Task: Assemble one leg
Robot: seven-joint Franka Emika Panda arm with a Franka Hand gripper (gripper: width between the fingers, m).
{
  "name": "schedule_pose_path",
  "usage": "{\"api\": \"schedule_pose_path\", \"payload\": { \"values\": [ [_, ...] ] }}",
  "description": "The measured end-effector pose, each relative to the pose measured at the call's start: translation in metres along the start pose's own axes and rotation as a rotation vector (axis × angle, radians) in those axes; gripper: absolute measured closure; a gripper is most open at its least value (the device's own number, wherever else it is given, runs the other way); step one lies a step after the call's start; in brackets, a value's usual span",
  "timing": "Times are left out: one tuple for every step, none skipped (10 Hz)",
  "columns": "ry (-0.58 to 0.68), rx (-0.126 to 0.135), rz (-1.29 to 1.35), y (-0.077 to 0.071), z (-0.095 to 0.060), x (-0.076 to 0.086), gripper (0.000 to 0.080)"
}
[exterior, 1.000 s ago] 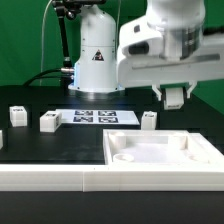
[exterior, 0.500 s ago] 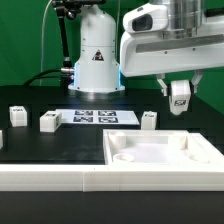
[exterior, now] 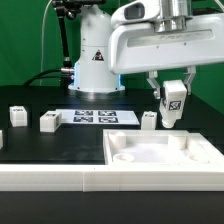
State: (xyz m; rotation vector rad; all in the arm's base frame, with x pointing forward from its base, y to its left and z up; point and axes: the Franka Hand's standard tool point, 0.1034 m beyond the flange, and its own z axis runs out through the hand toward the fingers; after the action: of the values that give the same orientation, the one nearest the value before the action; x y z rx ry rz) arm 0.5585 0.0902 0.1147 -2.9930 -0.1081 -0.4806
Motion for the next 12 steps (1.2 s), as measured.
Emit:
{"api": "schedule_pose_path", "payload": {
  "values": [
    [0.063, -0.017, -0.003, 0.003, 0.002, -0.005, 0.0508],
    [0.053, -0.016, -0.003, 0.003, 0.004, -0.009, 0.0508],
    [0.057, -0.016, -0.003, 0.003, 0.003, -0.007, 0.0508],
    [0.058, -0.017, -0.006, 0.003, 0.004, -0.006, 0.0508],
    [0.061, -0.015, -0.008, 0.004, 0.007, 0.0, 0.0508],
    [0.069, -0.009, -0.01, 0.0, 0.009, 0.012, 0.0508],
    [0.078, -0.005, -0.011, -0.003, 0.011, 0.022, 0.0508],
    [0.091, 0.001, -0.011, -0.006, 0.015, 0.034, 0.0508],
    [0.118, 0.002, -0.01, -0.008, 0.019, 0.047, 0.0508],
    [0.119, 0.001, -0.01, -0.007, 0.02, 0.046, 0.0508],
    [0.121, 0.001, -0.01, -0.007, 0.021, 0.046, 0.0508],
    [0.149, -0.006, -0.009, -0.005, 0.02, 0.048, 0.0508]
  ]
}}
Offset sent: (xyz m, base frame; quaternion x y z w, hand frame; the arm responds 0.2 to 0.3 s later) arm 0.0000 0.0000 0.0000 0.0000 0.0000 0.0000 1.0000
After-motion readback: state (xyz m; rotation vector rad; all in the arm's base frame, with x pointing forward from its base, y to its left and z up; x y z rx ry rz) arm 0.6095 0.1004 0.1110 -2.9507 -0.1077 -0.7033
